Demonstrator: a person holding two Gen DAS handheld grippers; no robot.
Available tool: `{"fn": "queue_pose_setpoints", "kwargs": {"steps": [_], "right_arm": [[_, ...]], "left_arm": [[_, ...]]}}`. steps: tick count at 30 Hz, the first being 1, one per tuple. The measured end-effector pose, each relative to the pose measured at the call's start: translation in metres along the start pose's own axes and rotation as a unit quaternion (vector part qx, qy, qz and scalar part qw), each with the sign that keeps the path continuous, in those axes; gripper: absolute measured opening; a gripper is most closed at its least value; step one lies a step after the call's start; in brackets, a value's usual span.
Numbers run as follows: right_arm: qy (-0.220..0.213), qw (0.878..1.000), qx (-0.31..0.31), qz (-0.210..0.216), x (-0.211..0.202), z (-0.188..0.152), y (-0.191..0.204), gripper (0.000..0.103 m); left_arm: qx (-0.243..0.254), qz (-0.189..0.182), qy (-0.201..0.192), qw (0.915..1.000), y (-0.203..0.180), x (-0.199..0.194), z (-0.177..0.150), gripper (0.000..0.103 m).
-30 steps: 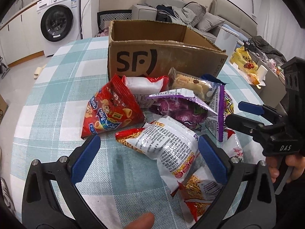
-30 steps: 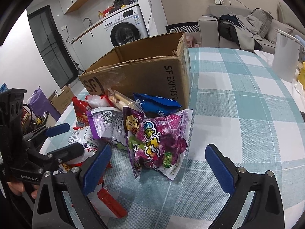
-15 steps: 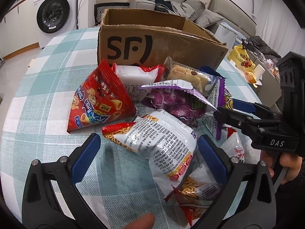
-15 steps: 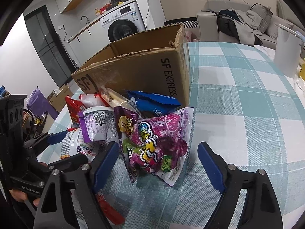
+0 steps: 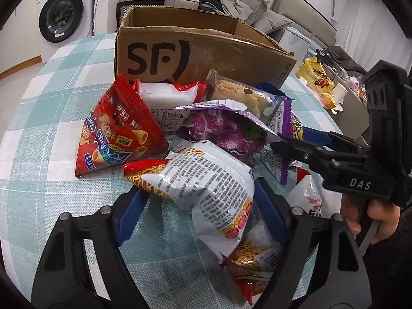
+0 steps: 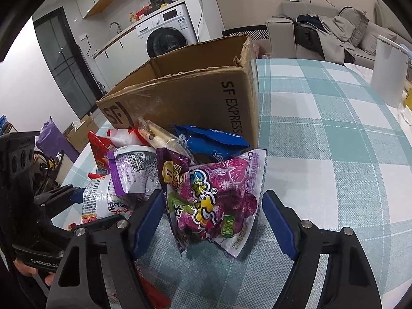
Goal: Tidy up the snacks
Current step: 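Grasp the white chip bag with the left gripper while the right grasps the purple candy bag, then lift both bags and carry them over the open box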
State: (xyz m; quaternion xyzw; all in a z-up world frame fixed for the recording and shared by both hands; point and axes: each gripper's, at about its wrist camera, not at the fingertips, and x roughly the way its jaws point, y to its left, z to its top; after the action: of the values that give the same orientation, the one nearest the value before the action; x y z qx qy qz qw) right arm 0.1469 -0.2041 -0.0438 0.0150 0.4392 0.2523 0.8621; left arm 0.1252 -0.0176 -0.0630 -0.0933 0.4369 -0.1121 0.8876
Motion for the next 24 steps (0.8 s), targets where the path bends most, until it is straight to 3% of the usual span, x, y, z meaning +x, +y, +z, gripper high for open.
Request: {"fn": "queue_pose_setpoints", "kwargs": {"steps": [11,13,16,24], "right_arm": [[-0.004,1.0,0.004,0.006,0.0,0.0,-0.002,0.071],[-0.006,1.0,0.004,0.009,-0.002,0.0,-0.003,0.069],[-0.012,1.0,0.006,0.019,-0.006,0.0,-0.003,0.057],[-0.02,0.999,0.015,0.034,-0.011,0.0,-0.006,0.052]], "left_arm": [[0.003,-0.018,-0.003,0.9998,0.003,-0.007,-0.003,0.071],[0.006,-0.018,-0.005,0.9998,0.002,-0.009,-0.003,0.071],[0.005,-0.02,-0.011,0.9997,0.003,-0.013,-0.002,0.07],[0.007,-0.021,-0.03,0.9993,0.006,-0.027,0.001,0.069]]}}
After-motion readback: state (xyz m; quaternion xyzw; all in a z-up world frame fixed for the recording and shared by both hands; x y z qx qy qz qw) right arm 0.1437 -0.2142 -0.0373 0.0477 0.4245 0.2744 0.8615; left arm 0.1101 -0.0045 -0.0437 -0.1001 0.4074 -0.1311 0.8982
